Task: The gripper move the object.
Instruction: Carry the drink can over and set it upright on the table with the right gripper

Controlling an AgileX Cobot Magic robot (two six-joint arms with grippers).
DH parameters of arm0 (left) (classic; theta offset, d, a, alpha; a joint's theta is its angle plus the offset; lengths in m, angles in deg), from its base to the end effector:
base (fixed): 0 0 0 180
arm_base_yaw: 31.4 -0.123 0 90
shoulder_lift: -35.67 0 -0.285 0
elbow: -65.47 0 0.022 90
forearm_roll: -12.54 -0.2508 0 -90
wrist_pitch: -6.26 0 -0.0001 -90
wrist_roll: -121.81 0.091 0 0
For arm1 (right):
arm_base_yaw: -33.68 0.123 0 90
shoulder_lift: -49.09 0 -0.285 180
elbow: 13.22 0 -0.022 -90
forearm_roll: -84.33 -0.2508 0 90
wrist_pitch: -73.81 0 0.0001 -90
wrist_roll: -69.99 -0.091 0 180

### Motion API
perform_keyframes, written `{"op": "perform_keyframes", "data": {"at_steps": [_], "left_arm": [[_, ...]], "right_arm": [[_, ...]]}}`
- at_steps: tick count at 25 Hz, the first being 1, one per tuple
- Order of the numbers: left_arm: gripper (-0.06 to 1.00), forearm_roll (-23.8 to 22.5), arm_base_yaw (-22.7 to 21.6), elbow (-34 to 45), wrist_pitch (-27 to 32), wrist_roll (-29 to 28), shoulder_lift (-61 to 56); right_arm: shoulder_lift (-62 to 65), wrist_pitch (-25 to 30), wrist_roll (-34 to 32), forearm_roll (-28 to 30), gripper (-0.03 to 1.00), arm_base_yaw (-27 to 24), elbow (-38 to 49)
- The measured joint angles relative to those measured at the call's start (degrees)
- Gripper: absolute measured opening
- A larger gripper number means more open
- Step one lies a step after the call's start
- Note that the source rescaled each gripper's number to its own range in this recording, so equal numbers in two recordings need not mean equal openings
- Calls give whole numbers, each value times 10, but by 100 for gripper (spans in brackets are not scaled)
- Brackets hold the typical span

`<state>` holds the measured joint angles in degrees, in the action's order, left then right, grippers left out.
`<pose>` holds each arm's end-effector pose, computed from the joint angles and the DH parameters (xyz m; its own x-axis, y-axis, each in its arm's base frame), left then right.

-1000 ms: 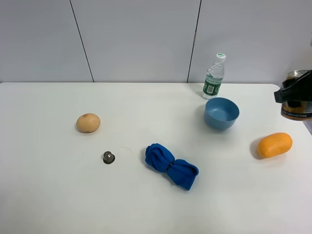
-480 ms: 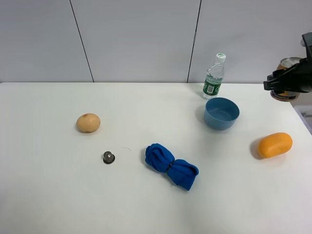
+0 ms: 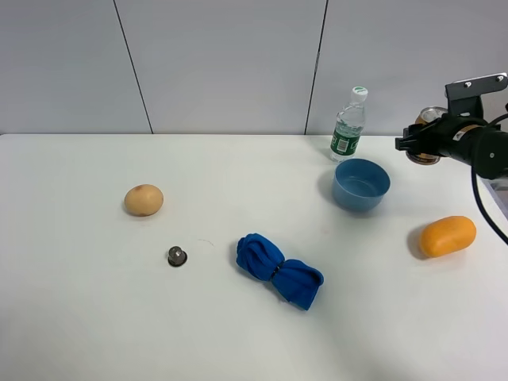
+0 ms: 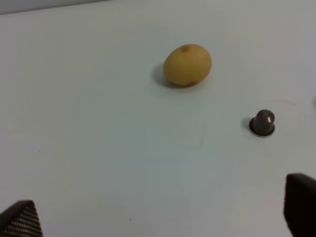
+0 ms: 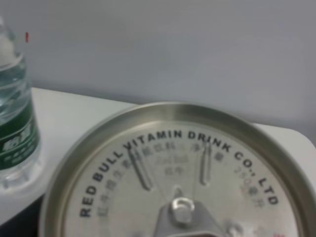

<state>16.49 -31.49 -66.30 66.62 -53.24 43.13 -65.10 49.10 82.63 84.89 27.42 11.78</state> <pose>-0.0062 -0.0055 0.2796 -0.4349 0.0515 -0.8990 0.0751 0.9970 0.0207 0.3779 -0.0411 0.1697 -0.4251 -0.1822 -0.8866 0.0089 0.9786 -0.2054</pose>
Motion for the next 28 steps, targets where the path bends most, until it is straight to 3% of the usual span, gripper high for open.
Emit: {"op": "perform_keyframes", "data": {"at_steps": [6, 18, 28], "left_arm": [[100, 0, 0, 0, 0, 0, 0], [100, 0, 0, 0, 0, 0, 0], [100, 0, 0, 0, 0, 0, 0]], "right_arm": [[-90, -26, 31, -9, 0, -13, -55], [-176, -185, 32, -33, 0, -53, -63], [-254, -191, -6, -32, 0, -53, -146]]}}
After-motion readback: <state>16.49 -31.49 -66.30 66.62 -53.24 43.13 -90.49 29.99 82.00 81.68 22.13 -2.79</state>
